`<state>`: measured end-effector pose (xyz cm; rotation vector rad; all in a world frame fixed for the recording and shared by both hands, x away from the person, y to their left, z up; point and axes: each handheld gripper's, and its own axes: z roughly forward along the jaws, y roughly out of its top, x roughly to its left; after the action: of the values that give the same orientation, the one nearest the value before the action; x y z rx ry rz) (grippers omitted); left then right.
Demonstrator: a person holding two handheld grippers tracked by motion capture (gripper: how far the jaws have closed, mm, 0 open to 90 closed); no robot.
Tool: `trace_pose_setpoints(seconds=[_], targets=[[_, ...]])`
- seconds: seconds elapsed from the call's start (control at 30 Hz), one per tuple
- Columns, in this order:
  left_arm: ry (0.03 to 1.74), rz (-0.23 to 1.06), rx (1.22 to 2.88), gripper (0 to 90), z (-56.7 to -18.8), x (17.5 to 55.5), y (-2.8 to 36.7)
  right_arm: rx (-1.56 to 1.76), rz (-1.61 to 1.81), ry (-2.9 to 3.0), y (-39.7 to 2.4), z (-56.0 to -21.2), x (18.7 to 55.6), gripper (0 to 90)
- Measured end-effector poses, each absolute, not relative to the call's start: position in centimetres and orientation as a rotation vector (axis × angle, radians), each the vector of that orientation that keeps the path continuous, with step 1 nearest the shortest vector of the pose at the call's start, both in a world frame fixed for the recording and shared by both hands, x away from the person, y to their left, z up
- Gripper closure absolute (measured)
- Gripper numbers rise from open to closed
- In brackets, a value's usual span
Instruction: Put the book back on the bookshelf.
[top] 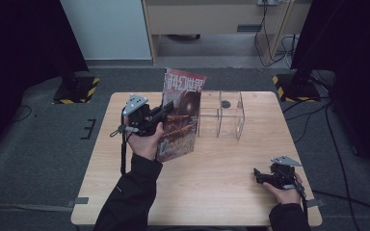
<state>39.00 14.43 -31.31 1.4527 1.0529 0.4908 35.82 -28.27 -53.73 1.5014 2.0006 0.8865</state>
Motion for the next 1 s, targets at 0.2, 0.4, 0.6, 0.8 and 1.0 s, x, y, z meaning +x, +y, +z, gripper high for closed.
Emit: trace_pose_setpoints(seconds=[0.2,0.4,0.6,0.8,1.0], targets=[[1.045,0.510,1.440,83.9,-30.2,39.8,14.1,1.509,0.878,2.012,-28.4,-53.8,35.7,8.1],[1.031,0.532,1.432,83.9,-29.3,40.6,13.7,1.507,0.868,2.025,-28.4,-53.8,35.7,8.1],[1.035,0.546,1.424,83.9,-29.0,41.7,13.2,1.502,0.865,2.032,-28.3,-53.8,35.7,8.2],[1.039,0.570,1.417,83.9,-28.8,42.8,12.6,1.502,0.865,2.033,-28.3,-53.8,35.7,8.1],[1.056,0.587,1.404,83.9,-28.9,44.2,12.5,1.503,0.865,2.033,-28.3,-53.8,35.7,8.1]])
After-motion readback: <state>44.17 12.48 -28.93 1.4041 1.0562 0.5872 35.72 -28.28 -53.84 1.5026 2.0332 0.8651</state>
